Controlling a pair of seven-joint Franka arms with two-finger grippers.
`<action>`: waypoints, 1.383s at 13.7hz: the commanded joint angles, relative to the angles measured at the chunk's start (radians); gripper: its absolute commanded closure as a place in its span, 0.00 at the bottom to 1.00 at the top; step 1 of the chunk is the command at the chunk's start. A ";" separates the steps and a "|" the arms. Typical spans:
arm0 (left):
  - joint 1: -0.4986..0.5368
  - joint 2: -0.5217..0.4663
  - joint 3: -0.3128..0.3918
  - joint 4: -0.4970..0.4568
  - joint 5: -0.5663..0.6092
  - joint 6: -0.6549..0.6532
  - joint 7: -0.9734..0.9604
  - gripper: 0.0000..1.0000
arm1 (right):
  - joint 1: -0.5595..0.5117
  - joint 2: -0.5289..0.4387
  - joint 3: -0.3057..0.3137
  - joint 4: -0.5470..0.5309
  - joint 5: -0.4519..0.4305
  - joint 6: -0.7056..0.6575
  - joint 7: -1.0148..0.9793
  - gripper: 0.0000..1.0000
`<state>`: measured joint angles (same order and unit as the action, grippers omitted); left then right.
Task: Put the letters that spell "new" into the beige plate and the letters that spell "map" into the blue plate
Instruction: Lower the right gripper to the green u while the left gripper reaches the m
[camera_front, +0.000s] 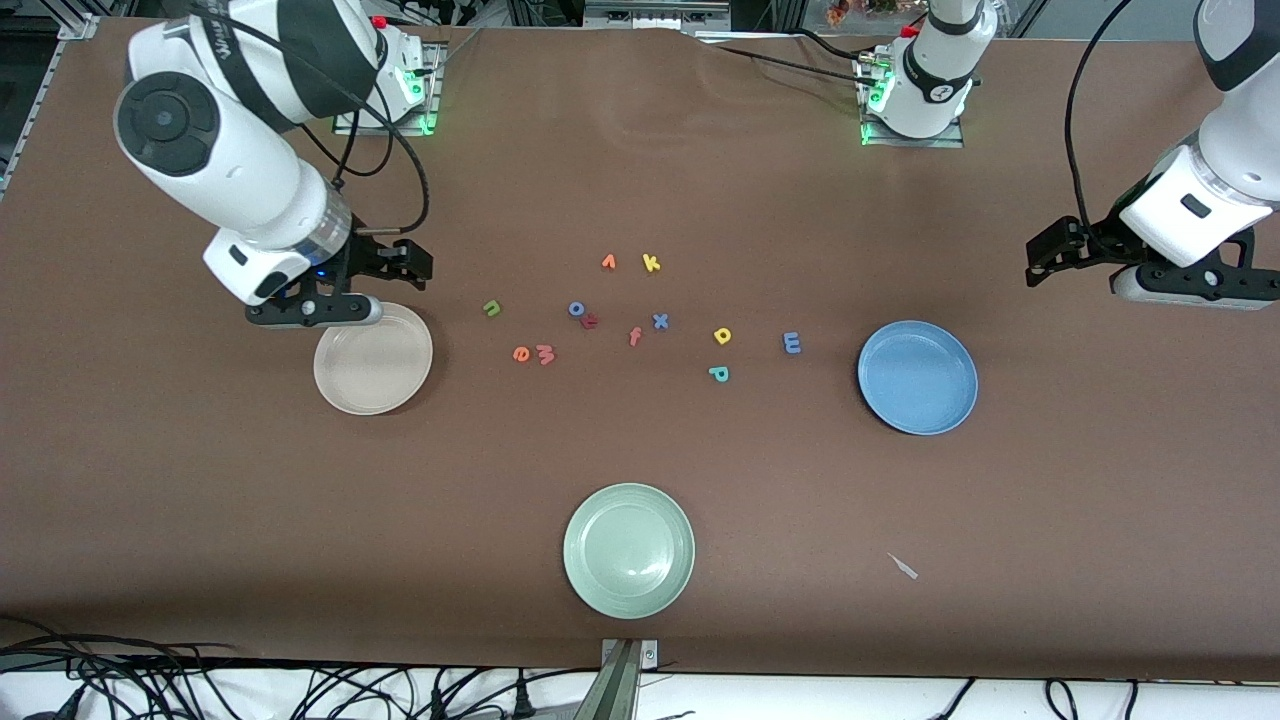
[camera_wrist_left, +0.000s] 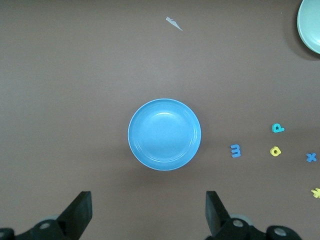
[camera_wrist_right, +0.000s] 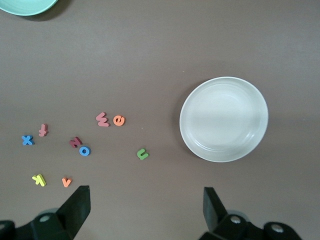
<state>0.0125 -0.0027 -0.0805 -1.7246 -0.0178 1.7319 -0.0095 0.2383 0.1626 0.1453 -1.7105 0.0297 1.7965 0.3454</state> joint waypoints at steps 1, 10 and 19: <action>-0.011 0.012 -0.004 0.026 0.030 -0.011 -0.007 0.00 | -0.007 -0.034 0.028 -0.078 -0.004 0.064 0.038 0.00; -0.006 0.078 -0.005 0.079 0.029 -0.003 0.005 0.00 | -0.005 -0.034 0.105 -0.231 -0.071 0.222 0.185 0.00; -0.123 0.219 -0.082 0.106 0.027 -0.193 -0.128 0.00 | -0.007 -0.029 0.140 -0.389 -0.071 0.402 0.254 0.00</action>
<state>-0.0766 0.1590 -0.1367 -1.6481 -0.0178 1.5728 -0.0432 0.2385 0.1624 0.2663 -2.0419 -0.0254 2.1515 0.5554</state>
